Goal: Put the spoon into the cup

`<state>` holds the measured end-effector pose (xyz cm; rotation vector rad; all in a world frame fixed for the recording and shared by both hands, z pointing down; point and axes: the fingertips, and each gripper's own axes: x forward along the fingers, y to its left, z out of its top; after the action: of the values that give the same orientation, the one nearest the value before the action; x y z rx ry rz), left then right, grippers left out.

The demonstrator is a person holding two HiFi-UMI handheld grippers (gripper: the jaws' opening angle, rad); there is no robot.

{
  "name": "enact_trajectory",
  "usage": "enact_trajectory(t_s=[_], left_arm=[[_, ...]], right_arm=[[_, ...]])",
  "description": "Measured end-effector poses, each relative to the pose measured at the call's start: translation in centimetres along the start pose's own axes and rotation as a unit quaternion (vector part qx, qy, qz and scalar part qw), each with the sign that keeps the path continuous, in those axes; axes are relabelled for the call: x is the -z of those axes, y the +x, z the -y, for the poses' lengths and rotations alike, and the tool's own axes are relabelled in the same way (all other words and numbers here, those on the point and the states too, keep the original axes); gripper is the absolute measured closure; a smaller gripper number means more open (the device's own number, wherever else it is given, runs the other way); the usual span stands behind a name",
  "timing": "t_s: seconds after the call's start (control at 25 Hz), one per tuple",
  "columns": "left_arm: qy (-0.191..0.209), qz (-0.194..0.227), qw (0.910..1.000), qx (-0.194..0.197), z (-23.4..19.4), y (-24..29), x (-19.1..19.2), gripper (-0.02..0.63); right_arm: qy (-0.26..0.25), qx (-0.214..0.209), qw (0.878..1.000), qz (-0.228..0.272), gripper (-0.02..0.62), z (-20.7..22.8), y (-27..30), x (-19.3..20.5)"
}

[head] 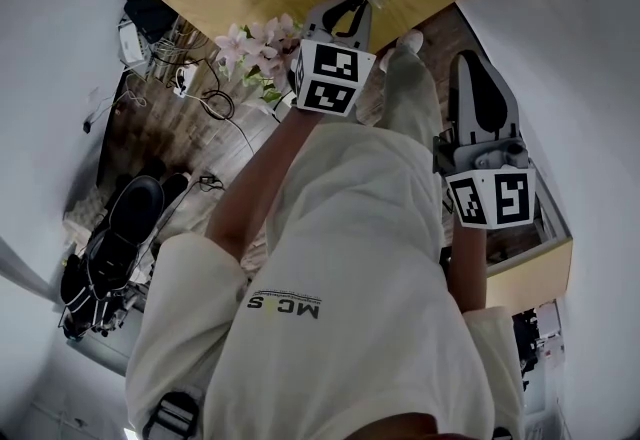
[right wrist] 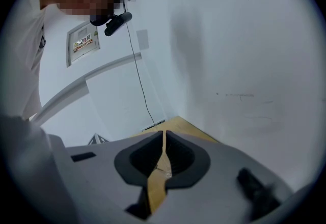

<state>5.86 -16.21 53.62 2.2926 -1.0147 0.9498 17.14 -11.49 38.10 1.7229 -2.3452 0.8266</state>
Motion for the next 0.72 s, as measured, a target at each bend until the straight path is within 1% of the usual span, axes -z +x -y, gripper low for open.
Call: enact_trajectory(t_s=[0.24,0.52,0.72], left_arm=[[0.004,0.008,1.0,0.001,0.4,-0.6,-0.4,0.528],[0.007,0.041,0.9991,-0.001,1.0,-3.2,-2.8,0.529],[0.009,0.067,0.9977,0.005,1.5,-5.2,-4.9,0.576]], right_arm=[[-0.004,0.003,1.0,0.005,0.557,-0.2,-0.5,-0.4],[-0.007,0.001,1.0,0.02,0.557,-0.6,-1.3,-0.9],[-0.023,-0.004,0.999,0.033,0.557,-1.0,-1.5,-2.0]])
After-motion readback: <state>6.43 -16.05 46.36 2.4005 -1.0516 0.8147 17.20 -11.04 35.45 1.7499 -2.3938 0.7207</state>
